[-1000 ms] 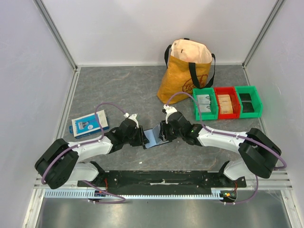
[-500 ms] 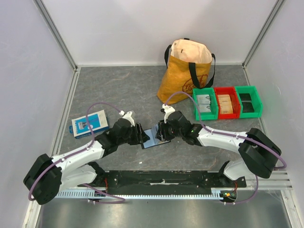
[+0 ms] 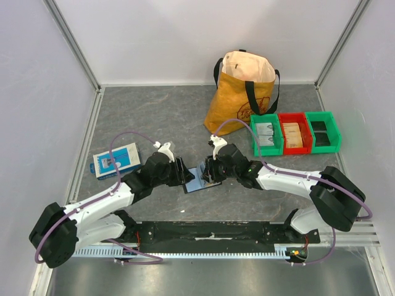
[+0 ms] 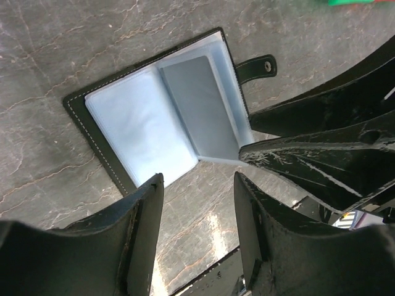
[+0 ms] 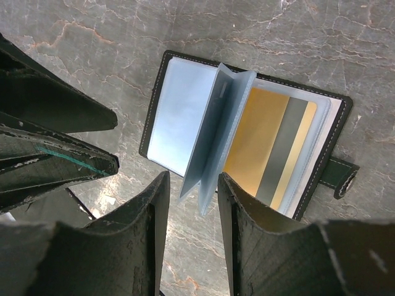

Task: Take the credit cards out of the card holder
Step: Remove the credit card from the card holder.

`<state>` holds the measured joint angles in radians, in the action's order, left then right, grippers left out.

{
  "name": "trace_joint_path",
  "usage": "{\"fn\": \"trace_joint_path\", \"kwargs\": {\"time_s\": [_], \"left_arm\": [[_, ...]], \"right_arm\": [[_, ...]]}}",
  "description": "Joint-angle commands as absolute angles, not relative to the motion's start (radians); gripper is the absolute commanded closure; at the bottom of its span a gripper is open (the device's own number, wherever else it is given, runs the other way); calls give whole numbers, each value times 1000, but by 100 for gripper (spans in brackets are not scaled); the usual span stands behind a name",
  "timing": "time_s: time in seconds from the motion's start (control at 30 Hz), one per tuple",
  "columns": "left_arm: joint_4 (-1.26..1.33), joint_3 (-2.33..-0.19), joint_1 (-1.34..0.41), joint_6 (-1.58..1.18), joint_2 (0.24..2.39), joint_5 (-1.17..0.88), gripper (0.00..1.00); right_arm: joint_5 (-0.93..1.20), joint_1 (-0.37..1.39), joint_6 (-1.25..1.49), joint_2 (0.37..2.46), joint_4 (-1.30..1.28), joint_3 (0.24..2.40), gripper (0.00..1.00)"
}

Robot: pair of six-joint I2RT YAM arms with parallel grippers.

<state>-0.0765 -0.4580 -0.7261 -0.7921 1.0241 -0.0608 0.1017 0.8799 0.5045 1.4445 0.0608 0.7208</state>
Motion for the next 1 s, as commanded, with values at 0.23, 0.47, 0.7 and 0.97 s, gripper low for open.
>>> {"fn": "trace_joint_path", "kwargs": {"time_s": [0.23,0.47,0.7,0.97], "left_arm": [[-66,-517,-730,-815,1008,-75,45],[-38,-572,-730,-810,1052,-104,50],[-15,-644,-732,-785,1141,-137,57],[-5,-582,-730,-792,1207,-117,63]], "right_arm": [[132,884,511,1430,123,736,56],[110,885,514,1431,115,726,60],[65,884,512,1437,94,713,72],[-142,884,502,1440,-33,700,71]]}}
